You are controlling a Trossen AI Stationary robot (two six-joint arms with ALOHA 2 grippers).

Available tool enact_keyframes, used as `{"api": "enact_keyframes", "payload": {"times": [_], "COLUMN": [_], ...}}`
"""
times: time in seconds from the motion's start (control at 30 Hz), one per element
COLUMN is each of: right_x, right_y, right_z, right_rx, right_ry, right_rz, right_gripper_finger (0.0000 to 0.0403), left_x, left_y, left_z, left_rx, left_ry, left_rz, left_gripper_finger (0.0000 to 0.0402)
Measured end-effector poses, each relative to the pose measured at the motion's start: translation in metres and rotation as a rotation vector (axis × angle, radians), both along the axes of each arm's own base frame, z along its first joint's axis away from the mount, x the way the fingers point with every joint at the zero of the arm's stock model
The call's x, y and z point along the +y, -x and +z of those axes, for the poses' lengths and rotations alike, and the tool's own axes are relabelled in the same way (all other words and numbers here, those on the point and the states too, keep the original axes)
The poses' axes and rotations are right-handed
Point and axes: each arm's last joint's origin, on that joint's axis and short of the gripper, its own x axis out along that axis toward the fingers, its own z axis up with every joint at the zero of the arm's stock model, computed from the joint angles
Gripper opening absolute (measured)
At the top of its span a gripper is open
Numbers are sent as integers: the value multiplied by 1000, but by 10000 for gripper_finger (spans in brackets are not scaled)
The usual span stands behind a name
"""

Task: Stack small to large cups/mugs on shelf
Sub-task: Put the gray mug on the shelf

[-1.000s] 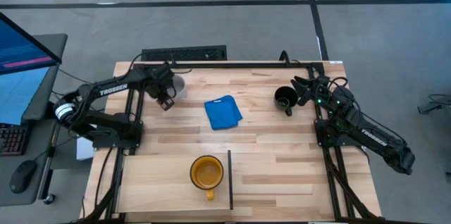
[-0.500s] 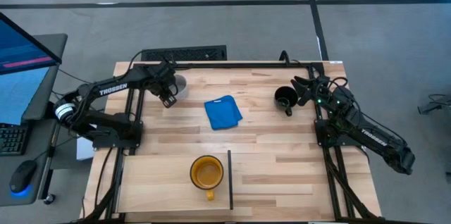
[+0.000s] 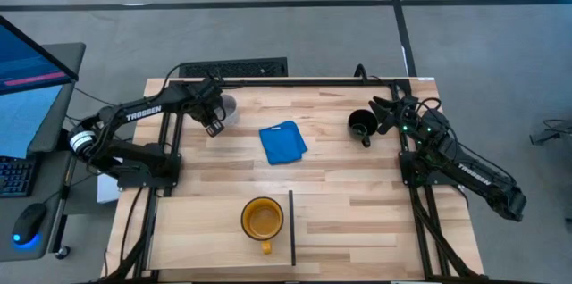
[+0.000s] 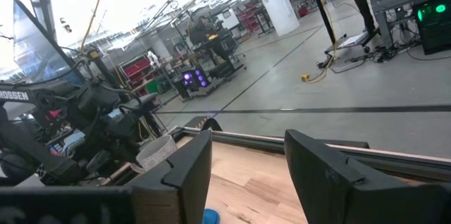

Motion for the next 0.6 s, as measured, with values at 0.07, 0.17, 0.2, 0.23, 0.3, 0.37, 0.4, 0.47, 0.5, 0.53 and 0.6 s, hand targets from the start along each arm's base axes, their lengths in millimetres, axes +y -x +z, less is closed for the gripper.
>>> {"api": "enact_keyframes", "payload": {"times": [0.07,0.17,0.2,0.23,0.3,0.37,0.4,0.47,0.5,0.53,0.6], "right_x": [0,0,0,0,0,0,0,0,0,0,0], "right_y": [0,0,0,0,0,0,0,0,0,0,0], "right_z": [0,0,0,0,0,0,0,0,0,0,0], "right_rx": [0,0,0,0,0,0,0,0,-1,0,0], "right_ry": [0,0,0,0,0,0,0,0,0,0,0], "right_rz": [0,0,0,0,0,0,0,0,0,0,0], "right_gripper_finger": [202,202,202,202,202,202,202,202,202,202,202], "left_x": [0,0,0,0,0,0,0,0,0,0,0], "left_y": [0,0,0,0,0,0,0,0,0,0,0], "left_z": [0,0,0,0,0,0,0,0,0,0,0], "left_rx": [0,-8,-11,-14,-16,-16,-16,-17,-18,-19,-22], "left_ry": [0,4,5,7,9,10,10,10,11,12,14], "left_rz": [0,23,34,42,43,42,43,45,48,48,51], "left_gripper_finger": [60,63,61,57,49,48,48,50,53,58,63]}}
